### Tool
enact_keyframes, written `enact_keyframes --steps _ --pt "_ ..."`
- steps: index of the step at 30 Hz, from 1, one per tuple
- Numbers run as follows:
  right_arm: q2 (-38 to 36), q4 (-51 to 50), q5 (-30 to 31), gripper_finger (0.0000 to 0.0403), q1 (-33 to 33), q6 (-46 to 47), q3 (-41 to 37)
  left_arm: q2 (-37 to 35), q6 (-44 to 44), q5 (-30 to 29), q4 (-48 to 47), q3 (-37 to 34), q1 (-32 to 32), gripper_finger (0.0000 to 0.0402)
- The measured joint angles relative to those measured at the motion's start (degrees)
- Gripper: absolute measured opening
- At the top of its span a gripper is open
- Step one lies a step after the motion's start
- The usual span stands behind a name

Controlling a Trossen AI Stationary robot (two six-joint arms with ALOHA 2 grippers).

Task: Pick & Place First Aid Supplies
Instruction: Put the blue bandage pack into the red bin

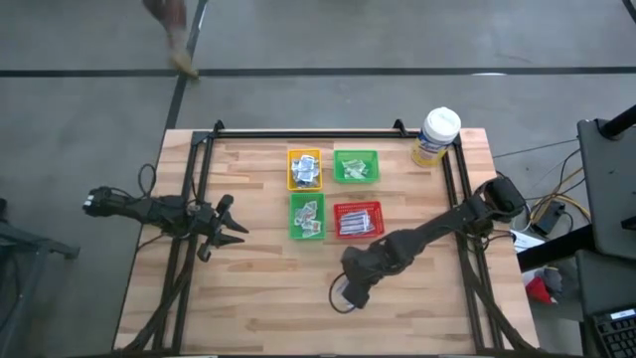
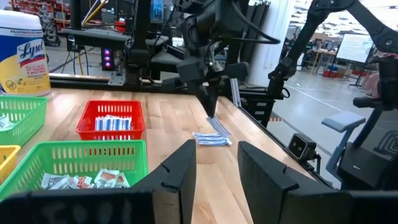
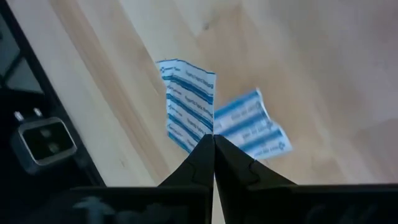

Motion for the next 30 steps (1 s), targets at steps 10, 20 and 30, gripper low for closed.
enact_keyframes --steps 10,20,30 --pt "-0.1 2.7 2.0 0.0008 -1.2 0.8 0.0 0.0 0.0 0.0 0.0 0.0 0.0 0.0115" --pt "-0.7 7.8 9.9 0.0008 -4.1 4.8 0.0 0.0 0.0 0.0 0.0 0.0 0.0 0.0115" --pt "-7.8 6.4 23.2 0.0008 -7.7 10.0 -0.9 0.0 0.0 0.0 0.0 0.0 0.0 0.0115"
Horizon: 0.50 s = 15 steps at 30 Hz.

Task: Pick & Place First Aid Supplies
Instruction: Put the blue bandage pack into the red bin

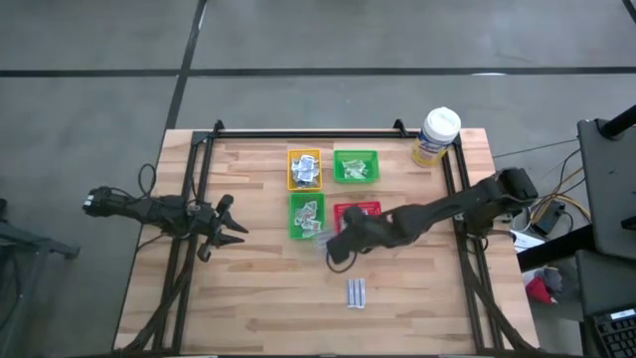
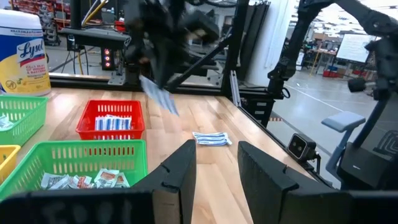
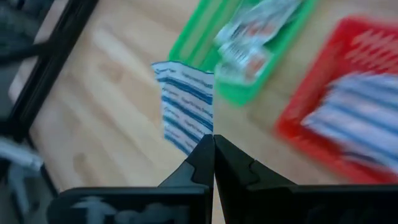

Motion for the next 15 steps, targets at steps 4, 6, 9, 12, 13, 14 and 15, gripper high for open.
enact_keyframes --steps 4,6,9,12,13,14,15 --pt "-4.7 -6.4 5.9 0.0008 -0.6 2.9 -1.4 0.0 0.0 0.0 0.0 0.0 0.0 0.0115" --pt "-7.4 -9.6 8.5 0.0008 -0.6 5.0 -2.5 0.0 0.0 0.0 0.0 0.0 0.0 0.0115" --pt "-10.9 -14.7 11.2 0.0008 -0.6 8.9 -4.4 0.0 0.0 0.0 0.0 0.0 0.0 0.0115" --pt "-13.4 -17.9 11.8 0.0008 -0.8 9.9 -7.1 0.0 0.0 0.0 0.0 0.0 0.0 0.0115" --pt "-14.2 -18.3 11.7 0.0008 -0.9 10.0 -8.0 0.0 0.0 0.0 0.0 0.0 0.0 0.0115" --pt "-14.7 -18.6 11.2 0.0008 -1.1 10.1 -8.9 0.0 0.0 0.0 0.0 0.0 0.0 0.0115" --pt "-15.2 -18.7 10.3 0.0008 -1.5 10.3 -9.8 0.0 0.0 0.0 0.0 0.0 0.0 0.0115"
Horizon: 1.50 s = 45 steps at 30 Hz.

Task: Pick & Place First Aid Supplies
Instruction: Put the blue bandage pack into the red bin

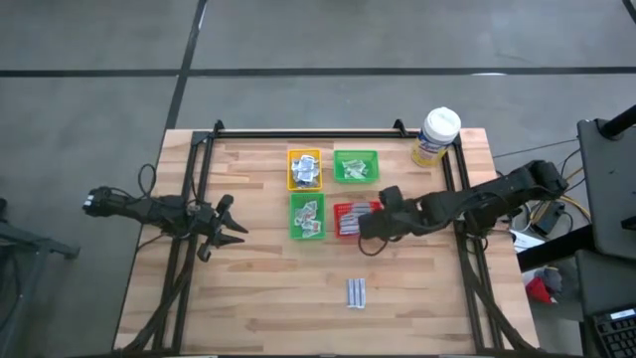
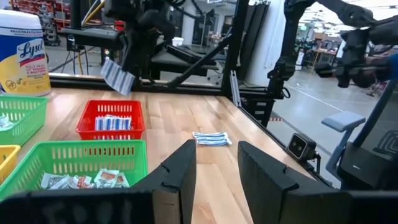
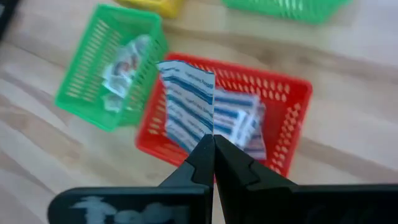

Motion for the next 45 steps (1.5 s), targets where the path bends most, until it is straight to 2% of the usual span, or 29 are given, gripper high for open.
enact_keyframes --steps 5,10,19,26,36,45 --pt "-0.8 0.3 -6.8 0.0008 -2.5 0.2 -3.8 0.0 0.0 0.0 0.0 0.0 0.0 0.0115" --pt "-0.4 3.9 -11.0 0.0008 -5.9 -0.8 -5.9 0.0 0.0 0.0 0.0 0.0 0.0 0.0115" --pt "2.8 5.7 -18.8 0.0008 -13.0 -5.8 -3.4 0.0 0.0 0.0 0.2 0.0 0.0 0.0115" --pt "6.5 5.7 -23.0 0.0008 -15.3 -7.0 -1.4 0.1 -0.8 0.0 0.3 0.0 0.0 0.0115" --pt "12.1 5.4 -23.4 0.0008 -15.3 -8.7 1.0 0.1 -0.7 0.0 0.3 0.0 0.0 0.0115" --pt "14.1 5.0 -23.7 0.0008 -15.3 -11.2 1.4 0.1 -0.7 0.0 0.3 0.0 0.0 0.0115"
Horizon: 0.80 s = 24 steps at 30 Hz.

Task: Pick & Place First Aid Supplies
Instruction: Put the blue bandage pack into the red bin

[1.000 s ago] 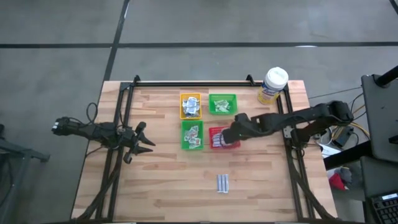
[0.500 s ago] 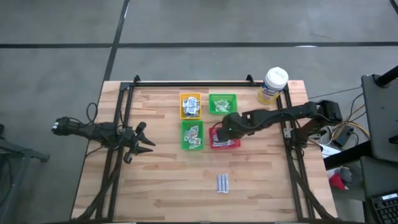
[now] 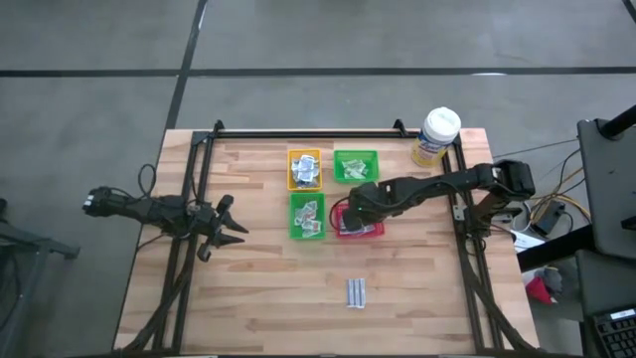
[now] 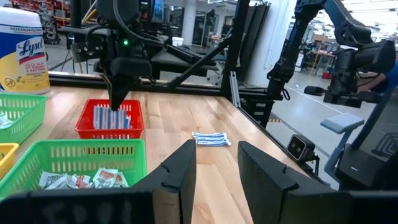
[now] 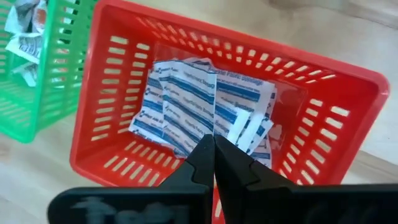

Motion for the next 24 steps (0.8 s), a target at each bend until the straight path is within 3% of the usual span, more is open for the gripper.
enact_keyframes --steps 10,18,24 --pt "-0.1 -1.4 -1.6 0.0013 0.0 -0.1 -0.8 0.0 0.0 0.0 0.0 0.0 0.0 0.0115" --pt "-0.1 -1.4 -2.6 0.0063 0.0 1.1 -1.5 0.0 0.1 0.0 0.0 0.0 0.0 0.0115" --pt "-1.1 -1.5 -3.8 0.0089 0.0 -3.9 -0.3 0.0 0.1 0.0 0.0 0.0 0.0 0.0115"
